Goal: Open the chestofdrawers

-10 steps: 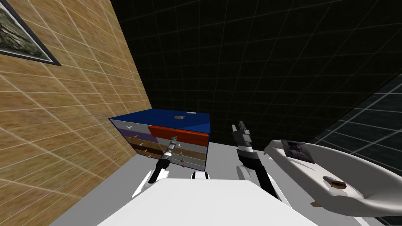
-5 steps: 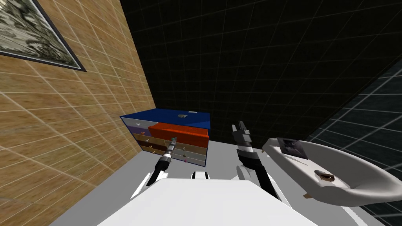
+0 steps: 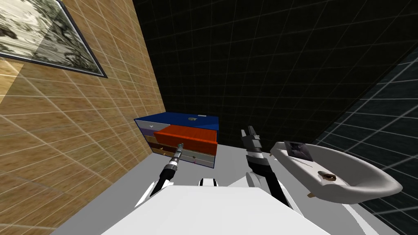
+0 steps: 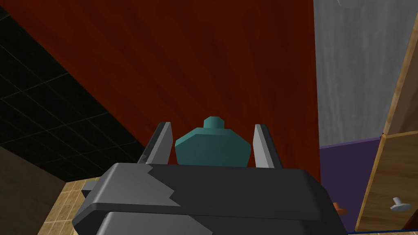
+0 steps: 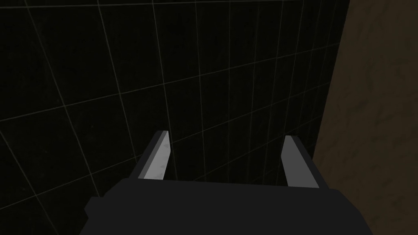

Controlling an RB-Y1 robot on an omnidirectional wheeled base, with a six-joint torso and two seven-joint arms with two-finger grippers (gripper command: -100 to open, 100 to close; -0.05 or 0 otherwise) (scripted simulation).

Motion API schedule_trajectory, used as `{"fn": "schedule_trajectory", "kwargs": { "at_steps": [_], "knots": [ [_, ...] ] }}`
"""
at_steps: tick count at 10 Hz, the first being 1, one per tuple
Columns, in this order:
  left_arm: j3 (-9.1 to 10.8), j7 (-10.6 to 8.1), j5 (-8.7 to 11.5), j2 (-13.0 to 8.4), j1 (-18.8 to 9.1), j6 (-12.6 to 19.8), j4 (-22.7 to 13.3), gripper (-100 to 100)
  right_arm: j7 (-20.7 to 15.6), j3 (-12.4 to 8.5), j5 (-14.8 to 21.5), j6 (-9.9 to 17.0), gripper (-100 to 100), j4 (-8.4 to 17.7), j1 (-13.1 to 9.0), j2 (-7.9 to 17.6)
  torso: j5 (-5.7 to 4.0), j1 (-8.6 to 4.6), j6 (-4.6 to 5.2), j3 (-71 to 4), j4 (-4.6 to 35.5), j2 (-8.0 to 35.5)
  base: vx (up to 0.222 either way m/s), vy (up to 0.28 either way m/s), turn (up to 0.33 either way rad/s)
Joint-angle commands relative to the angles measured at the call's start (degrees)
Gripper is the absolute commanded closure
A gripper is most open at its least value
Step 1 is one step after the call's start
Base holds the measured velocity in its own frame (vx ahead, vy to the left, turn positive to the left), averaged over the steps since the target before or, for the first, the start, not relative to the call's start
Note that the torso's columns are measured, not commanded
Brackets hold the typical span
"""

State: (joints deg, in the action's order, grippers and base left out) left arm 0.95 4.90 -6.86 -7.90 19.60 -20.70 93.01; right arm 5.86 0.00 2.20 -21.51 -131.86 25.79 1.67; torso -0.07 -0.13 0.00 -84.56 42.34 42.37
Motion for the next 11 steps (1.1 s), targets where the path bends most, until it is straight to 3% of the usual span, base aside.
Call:
{"fn": "schedule_trajectory", "kwargs": {
  "at_steps": [1, 5, 6, 7, 11],
  "knots": [
    [-0.39, -0.29, 0.03, -0.29, 1.04, -0.56, 1.07, 100, 0.0, 0.0, 0.0, 0.0, 0, 0.0, -0.01, 0.0, 0.03, 0.09, 0.01, 0.11, 0.03, 0.14, -0.181, 0.034, 0.012],
    [-0.84, -0.63, 0.07, -0.8, 2.5, -0.98, 1.93, 100, 0.0, 0.0, 0.0, 0.0, 0, 0.0, 0.0, 0.0, -0.01, 0.08, -0.02, -0.03, 0.02, -0.04, -0.144, 0.022, 0.02],
    [-0.64, -1.15, 0.27, -1.43, 2.93, 1.54, 4.61, -100, 0.0, 0.0, 0.0, 0.0, 0, 0.0, -0.01, 0.0, 0.03, 0.07, -0.03, 0.14, 0.03, 0.21, -0.096, 0.003, -0.009],
    [-0.64, -1.15, 0.27, -1.43, 2.93, 1.54, 4.63, -100, 0.0, 0.0, 0.0, 0.0, 0, 0.0, 0.0, 0.0, 0.02, 0.02, 0.01, -0.01, -0.03, -0.13, 0.009, -0.005, -0.016],
    [-0.49, -2.31, 0.67, -2.79, 4.36, 5.97, 10.41, -100, 0.0, 0.0, 0.0, 0.0, 0, -0.01, 0.02, 0.0, -0.12, 0.04, -0.06, 0.05, 0.17, 0.08, 0.022, -0.012, -0.017]
  ]
}}
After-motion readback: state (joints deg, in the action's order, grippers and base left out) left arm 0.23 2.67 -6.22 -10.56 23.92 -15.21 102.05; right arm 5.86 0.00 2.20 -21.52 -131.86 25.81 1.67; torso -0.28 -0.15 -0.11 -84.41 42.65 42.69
